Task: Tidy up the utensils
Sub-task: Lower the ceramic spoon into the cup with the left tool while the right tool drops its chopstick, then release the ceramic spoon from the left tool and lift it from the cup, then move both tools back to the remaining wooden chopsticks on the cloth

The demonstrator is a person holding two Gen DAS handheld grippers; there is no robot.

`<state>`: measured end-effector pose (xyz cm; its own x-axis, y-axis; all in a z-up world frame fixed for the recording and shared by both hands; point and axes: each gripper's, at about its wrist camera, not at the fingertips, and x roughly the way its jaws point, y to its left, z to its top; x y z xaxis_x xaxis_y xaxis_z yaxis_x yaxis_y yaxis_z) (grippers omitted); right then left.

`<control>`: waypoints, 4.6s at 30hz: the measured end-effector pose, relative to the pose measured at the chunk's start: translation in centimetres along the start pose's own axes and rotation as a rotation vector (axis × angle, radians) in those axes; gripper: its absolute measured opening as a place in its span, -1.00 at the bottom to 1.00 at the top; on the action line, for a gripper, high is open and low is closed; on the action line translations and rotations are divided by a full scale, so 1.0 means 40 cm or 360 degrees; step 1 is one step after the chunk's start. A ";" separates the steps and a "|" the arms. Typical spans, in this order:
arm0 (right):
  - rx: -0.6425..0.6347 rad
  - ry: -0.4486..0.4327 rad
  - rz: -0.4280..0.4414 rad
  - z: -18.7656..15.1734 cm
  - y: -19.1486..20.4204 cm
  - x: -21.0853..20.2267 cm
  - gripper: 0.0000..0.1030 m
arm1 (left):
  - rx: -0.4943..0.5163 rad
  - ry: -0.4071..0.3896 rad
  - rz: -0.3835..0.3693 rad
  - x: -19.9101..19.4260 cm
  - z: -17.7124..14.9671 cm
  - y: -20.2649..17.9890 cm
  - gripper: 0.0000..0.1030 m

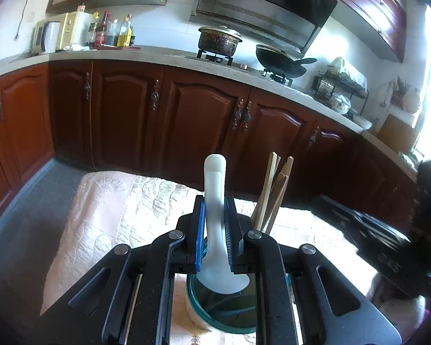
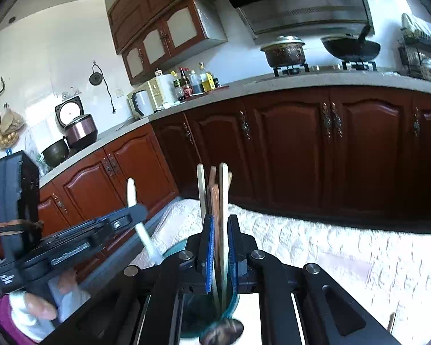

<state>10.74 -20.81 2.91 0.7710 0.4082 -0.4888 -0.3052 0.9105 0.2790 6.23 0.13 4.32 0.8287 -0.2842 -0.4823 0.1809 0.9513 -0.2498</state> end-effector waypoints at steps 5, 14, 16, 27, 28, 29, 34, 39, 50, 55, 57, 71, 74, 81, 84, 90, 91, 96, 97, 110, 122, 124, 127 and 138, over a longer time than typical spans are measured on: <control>0.0064 0.0000 0.0002 -0.022 -0.017 -0.044 -0.83 | 0.0142 -0.0038 0.0053 0.016 -0.030 -0.042 -0.77; 0.0119 0.0009 -0.0024 -0.043 -0.045 -0.096 -0.58 | 0.0273 0.0037 0.0058 0.030 -0.048 -0.038 -0.75; 0.0149 0.0011 -0.0034 -0.048 -0.056 -0.105 -0.53 | 0.0261 0.0068 0.0059 0.030 -0.055 -0.028 -0.75; 0.0245 0.0013 -0.0103 -0.077 -0.096 -0.180 -0.37 | 0.0114 0.0135 -0.0011 -0.004 -0.053 0.029 -0.13; 0.0256 0.0017 -0.0108 -0.080 -0.099 -0.186 -0.36 | 0.0114 0.0128 -0.0010 -0.008 -0.050 0.027 -0.13; 0.0261 0.0022 -0.0113 -0.082 -0.101 -0.189 -0.36 | 0.0107 0.0125 -0.0011 -0.013 -0.047 0.024 -0.13; 0.0262 0.0049 -0.0129 -0.095 -0.098 -0.199 -0.36 | 0.0072 0.0115 -0.0055 -0.032 -0.040 0.002 -0.13; 0.0292 0.0055 -0.0106 -0.103 -0.094 -0.201 -0.36 | 0.0264 0.0320 0.0147 0.047 -0.074 -0.048 -0.13; 0.0315 0.0063 -0.0095 -0.121 -0.102 -0.207 -0.35 | 0.0392 0.0373 0.0306 0.063 -0.047 -0.005 -0.20; 0.0294 0.0072 -0.0098 -0.121 -0.101 -0.209 -0.34 | 0.0147 0.0305 0.0113 0.014 -0.029 0.039 -0.20; 0.0300 0.0072 -0.0101 -0.120 -0.106 -0.209 -0.34 | -0.0016 0.0280 0.0039 -0.005 -0.025 0.063 -0.19; 0.0290 0.0099 -0.0106 -0.129 -0.093 -0.207 -0.33 | -0.0353 0.0265 -0.0082 0.055 0.016 0.098 -0.81; 0.0309 0.0100 -0.0113 -0.135 -0.101 -0.210 -0.33 | -0.0209 0.0223 -0.0117 0.057 0.044 0.072 -0.82; 0.0322 0.0119 -0.0107 -0.143 -0.101 -0.205 -0.33 | 0.0249 0.0221 -0.0134 0.065 0.085 0.011 -0.84; 0.0321 0.0118 -0.0107 -0.144 -0.101 -0.207 -0.33 | 0.0481 0.0264 -0.0183 0.077 0.074 -0.017 -0.88; 0.0339 0.0114 -0.0132 -0.140 -0.115 -0.220 -0.33 | 0.0534 0.0327 -0.0170 0.098 0.029 -0.003 -0.88; 0.0347 0.0116 -0.0141 -0.139 -0.120 -0.222 -0.31 | 0.0503 0.0338 -0.0173 0.101 0.022 0.004 -0.87; 0.0375 0.0152 -0.0193 -0.145 -0.148 -0.239 -0.23 | 0.0384 0.0402 -0.0173 0.117 -0.011 0.027 -0.81; 0.0388 0.0165 -0.0204 -0.146 -0.155 -0.242 -0.18 | 0.0365 0.0415 -0.0174 0.116 -0.017 0.030 -0.72; 0.0470 0.0335 -0.0492 -0.210 -0.284 -0.335 0.01 | 0.0199 0.0330 -0.0231 -0.030 -0.005 0.019 -0.10; 0.0444 0.0632 -0.0675 -0.340 -0.415 -0.262 -0.43 | 0.0278 0.0429 -0.0390 -0.089 -0.085 -0.146 -0.10; 0.0423 0.0682 -0.0706 -0.359 -0.425 -0.238 -0.46 | 0.0301 0.0455 -0.0406 -0.085 -0.103 -0.172 -0.10; 0.0410 0.0761 -0.0728 -0.381 -0.438 -0.212 -0.48 | 0.0333 0.0493 -0.0417 -0.081 -0.126 -0.196 -0.10; 0.0354 0.0779 -0.0782 -0.377 -0.445 -0.167 -0.76 | 0.0362 0.0598 -0.0445 -0.056 -0.183 -0.260 -0.10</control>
<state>2.59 -38.75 -11.27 0.4357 -0.0140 -0.9000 0.1729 0.9826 0.0684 -1.38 -10.01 1.84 0.4924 -0.5149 -0.7017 0.5134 0.8229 -0.2435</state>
